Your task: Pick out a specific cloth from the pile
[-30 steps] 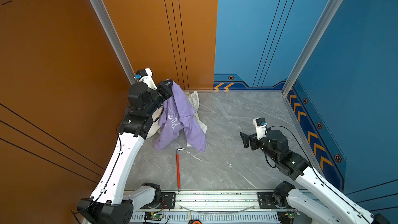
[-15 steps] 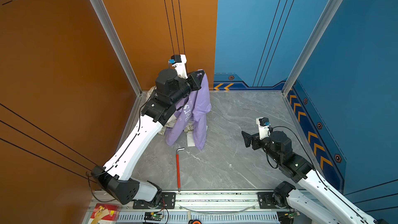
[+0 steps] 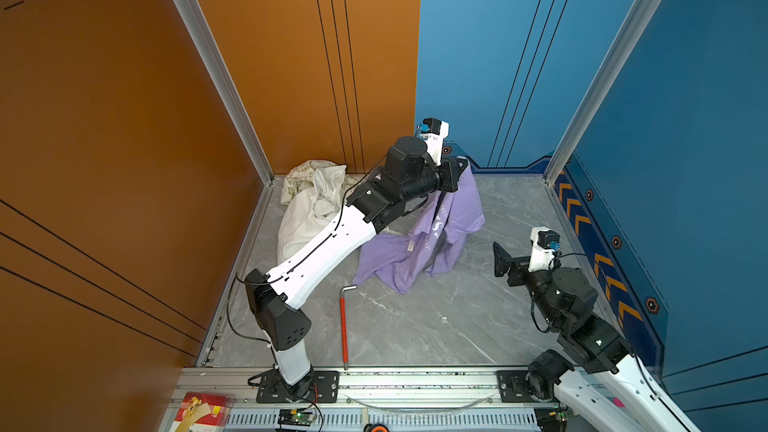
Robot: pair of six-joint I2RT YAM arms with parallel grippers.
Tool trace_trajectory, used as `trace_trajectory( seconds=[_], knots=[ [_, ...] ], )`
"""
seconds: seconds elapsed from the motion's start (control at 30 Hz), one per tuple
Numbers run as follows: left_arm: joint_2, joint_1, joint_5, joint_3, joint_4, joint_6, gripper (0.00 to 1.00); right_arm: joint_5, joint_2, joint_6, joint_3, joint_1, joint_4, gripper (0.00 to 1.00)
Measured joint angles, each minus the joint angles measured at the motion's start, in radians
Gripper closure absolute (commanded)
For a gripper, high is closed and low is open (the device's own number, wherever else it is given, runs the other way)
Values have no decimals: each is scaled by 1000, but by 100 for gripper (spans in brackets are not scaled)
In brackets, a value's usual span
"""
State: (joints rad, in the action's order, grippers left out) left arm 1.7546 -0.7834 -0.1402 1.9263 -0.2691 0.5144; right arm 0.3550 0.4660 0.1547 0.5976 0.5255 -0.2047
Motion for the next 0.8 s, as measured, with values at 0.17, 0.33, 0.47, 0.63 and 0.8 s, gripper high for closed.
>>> trace_trajectory(
  seconds=[0.17,0.33,0.47,0.63,0.8],
  knots=[
    [-5,-12,25,-146,-71,-96,35,63,-53,8,-25,-23,-15,0],
    [-61,-13,94,-342,-142,-186,6,69,-47,23,-32,-43,-30,0],
    [-178,-8,157,-457,-165,-240,2,48,14,35,-31,-56,-31,0],
    [-338,32,176,-559,-154,-276,2,-36,139,54,-11,-60,-30,0],
    [-444,109,107,-682,-147,-294,2,-146,282,74,40,-60,-27,0]
  ],
)
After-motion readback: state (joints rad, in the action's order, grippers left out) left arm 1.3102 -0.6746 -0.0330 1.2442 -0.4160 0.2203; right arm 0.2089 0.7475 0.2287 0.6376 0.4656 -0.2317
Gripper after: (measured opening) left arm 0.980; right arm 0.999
